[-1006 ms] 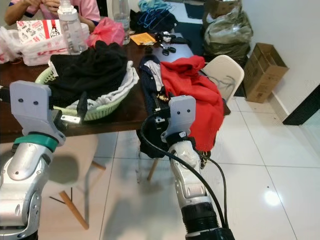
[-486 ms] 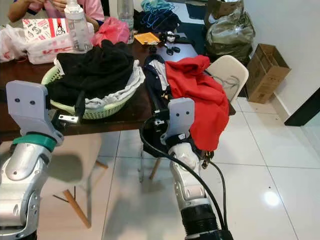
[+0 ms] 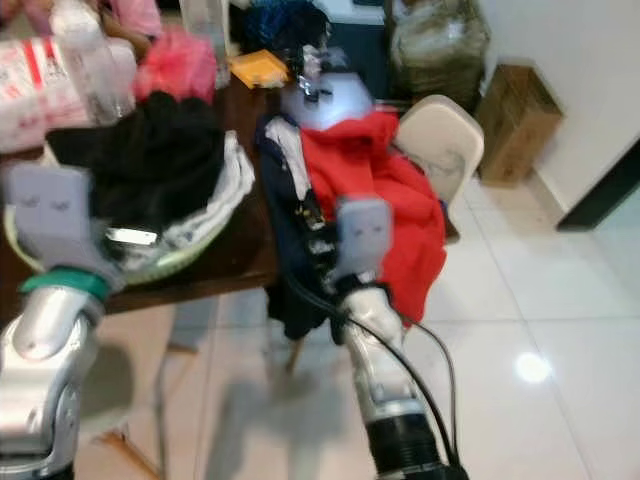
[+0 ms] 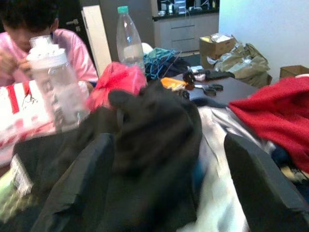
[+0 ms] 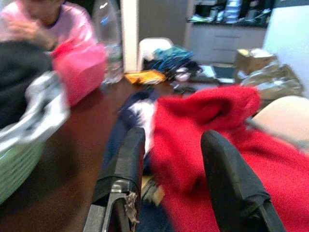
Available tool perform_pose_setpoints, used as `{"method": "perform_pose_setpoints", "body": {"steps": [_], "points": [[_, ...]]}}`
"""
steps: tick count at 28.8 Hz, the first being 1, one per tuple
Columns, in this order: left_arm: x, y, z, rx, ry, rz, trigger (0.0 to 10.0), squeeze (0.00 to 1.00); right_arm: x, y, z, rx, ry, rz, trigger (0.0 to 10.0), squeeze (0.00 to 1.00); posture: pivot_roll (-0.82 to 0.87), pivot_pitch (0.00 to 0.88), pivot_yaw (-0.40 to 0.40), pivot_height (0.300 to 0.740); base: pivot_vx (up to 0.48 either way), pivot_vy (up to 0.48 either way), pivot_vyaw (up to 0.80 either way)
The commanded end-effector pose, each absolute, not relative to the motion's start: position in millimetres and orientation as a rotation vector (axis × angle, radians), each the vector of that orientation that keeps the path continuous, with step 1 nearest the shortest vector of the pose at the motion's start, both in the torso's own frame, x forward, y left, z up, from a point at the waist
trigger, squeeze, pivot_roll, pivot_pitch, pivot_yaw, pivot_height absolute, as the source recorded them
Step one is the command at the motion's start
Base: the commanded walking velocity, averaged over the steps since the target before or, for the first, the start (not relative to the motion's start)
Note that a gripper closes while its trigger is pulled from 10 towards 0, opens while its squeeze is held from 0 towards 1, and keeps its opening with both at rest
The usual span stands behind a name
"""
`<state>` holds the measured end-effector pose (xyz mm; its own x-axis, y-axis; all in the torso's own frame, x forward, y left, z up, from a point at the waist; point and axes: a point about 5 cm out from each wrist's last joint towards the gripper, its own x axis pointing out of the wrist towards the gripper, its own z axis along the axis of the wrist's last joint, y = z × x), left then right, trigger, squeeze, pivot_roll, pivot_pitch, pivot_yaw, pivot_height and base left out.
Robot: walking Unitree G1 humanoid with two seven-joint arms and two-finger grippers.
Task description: Hang hanger
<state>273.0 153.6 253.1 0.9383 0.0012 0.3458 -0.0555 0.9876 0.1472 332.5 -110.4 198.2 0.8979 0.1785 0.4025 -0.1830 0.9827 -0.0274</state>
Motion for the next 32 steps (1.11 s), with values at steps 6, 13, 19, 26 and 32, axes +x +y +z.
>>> {"method": "perform_pose_setpoints", "body": {"steps": [6, 13, 19, 26, 32], "points": [[272, 158, 251, 0.18, -0.35, 0.043, 10.0, 0.0, 330, -102, 200, 0.032, -0.433, 0.215, 10.0, 0.0, 0.07, 0.096, 0.008, 0.74, 0.434, 0.0, -0.07], [270, 154, 253, 0.228, -0.361, 0.038, 10.0, 0.0, 330, -100, 201, 0.035, -0.437, 0.226, 10.0, 0.0, 0.07, 0.097, 0.011, 0.74, 0.17, 0.0, 0.0], [266, 155, 253, 0.392, -0.31, 0.069, 10.0, 0.0, 329, -98, 202, 0.034, -0.444, 0.24, 10.0, 0.0, 0.07, 0.096, 0.013, 0.74, 0.0, 0.0, 0.0], [262, 163, 258, 0.396, -0.265, 0.145, 10.0, 0.0, 329, -96, 203, 0.036, -0.447, 0.255, 10.0, 0.0, 0.08, 0.095, 0.01, 0.74, 0.0, 0.0, 0.0], [256, 177, 267, 0.485, -0.193, 0.188, 10.0, 0.0, 329, -86, 207, 0.035, -0.457, 0.318, 10.0, 0.0, 0.1, 0.093, 0.003, 0.74, 0.0, 0.0, 0.0]]}}
